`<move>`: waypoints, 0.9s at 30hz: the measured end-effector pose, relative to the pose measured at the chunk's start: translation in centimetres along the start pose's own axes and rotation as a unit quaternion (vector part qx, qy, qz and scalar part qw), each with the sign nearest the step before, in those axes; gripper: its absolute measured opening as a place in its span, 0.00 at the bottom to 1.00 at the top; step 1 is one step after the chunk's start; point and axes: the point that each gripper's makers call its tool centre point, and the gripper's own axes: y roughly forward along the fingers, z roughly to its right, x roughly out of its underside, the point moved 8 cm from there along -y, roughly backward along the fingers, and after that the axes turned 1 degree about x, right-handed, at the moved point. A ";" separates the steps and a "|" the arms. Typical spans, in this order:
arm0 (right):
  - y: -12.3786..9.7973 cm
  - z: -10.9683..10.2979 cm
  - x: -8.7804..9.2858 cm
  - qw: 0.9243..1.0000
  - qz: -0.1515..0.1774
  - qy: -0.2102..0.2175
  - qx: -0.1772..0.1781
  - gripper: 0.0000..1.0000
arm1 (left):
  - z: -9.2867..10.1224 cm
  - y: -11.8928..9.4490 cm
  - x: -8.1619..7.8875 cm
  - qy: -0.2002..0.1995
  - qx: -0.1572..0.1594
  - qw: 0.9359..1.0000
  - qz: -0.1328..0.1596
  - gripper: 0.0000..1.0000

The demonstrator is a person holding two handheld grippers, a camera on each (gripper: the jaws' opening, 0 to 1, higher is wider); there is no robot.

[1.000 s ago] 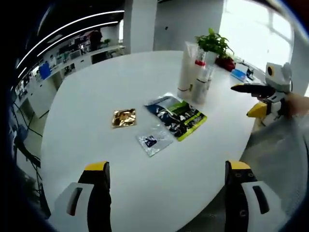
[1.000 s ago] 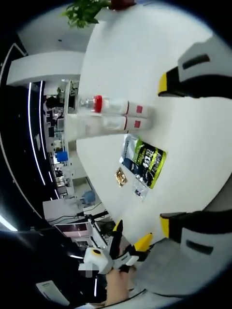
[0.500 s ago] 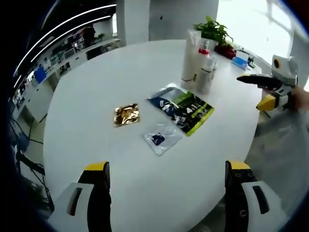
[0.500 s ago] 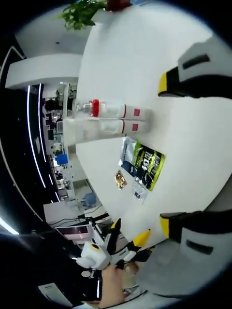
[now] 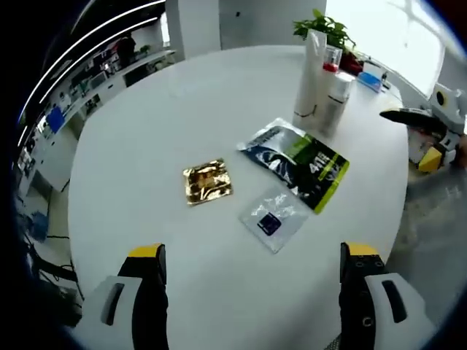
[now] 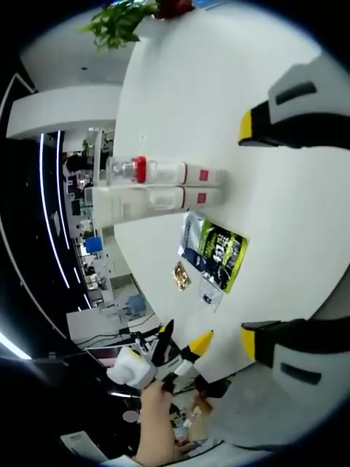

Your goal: Arrange the skincare products in the storage area until every visible bottle or jar stands upright without overlapping.

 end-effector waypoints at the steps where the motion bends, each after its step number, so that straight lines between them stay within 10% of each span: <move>1: 0.0 0.0 0.0 1.000 0.000 0.001 0.000 1.00 | -0.1 0.1 -0.1 0.002 0.000 1.000 -0.002 0.97; 27: 0.2 0.6 0.5 1.000 -0.014 0.005 0.012 1.00 | -4.3 6.1 -4.2 -0.023 -0.001 0.998 -0.064 0.88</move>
